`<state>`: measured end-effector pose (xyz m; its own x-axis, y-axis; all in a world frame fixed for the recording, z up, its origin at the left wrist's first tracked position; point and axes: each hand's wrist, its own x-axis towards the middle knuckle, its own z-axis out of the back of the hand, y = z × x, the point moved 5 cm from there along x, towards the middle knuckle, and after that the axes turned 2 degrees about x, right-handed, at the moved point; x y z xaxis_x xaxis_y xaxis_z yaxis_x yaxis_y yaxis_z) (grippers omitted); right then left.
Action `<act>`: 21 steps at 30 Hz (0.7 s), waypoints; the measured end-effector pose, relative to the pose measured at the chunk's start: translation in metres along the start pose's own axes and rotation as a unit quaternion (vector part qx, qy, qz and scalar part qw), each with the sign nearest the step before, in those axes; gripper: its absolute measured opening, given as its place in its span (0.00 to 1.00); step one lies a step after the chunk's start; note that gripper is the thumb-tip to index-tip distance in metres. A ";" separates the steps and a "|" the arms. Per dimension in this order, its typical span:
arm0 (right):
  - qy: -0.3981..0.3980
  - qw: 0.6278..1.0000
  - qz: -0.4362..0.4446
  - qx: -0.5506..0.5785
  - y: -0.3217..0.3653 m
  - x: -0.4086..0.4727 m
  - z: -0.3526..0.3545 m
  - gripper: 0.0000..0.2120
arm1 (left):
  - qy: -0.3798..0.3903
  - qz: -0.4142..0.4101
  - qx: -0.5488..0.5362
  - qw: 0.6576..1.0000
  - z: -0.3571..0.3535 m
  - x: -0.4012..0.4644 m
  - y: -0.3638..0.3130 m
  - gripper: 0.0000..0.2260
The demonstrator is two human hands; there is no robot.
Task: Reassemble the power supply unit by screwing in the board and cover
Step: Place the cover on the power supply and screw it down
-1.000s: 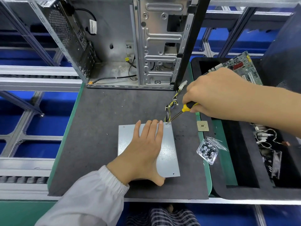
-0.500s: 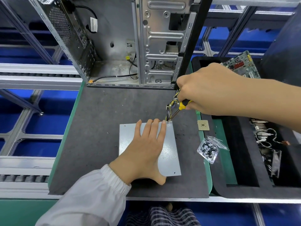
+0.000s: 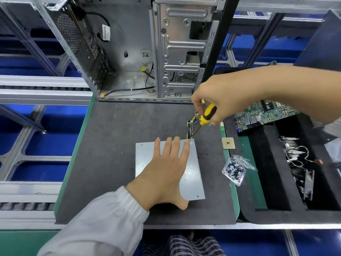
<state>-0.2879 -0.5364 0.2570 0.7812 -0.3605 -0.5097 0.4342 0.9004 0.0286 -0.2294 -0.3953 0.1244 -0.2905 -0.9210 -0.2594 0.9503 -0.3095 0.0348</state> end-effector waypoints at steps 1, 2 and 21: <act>0.003 1.000 0.001 0.002 -0.001 0.000 0.001 0.10 | 0.001 -0.001 -0.001 1.000 0.000 0.000 0.000 0.61; -0.001 1.000 0.007 0.003 -0.001 0.000 0.002 0.09 | 0.001 -0.001 -0.001 1.000 0.001 0.000 0.000 0.61; -0.035 0.948 0.008 -0.317 0.032 0.017 0.014 0.18 | -0.021 -0.012 -0.008 1.000 -0.001 -0.001 0.001 0.58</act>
<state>-0.2548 -0.5168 0.2613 0.8233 -0.3404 -0.4542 0.0827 0.8636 -0.4973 -0.2278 -0.3946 0.1233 -0.3171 -0.9227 -0.2195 0.9446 -0.3280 0.0145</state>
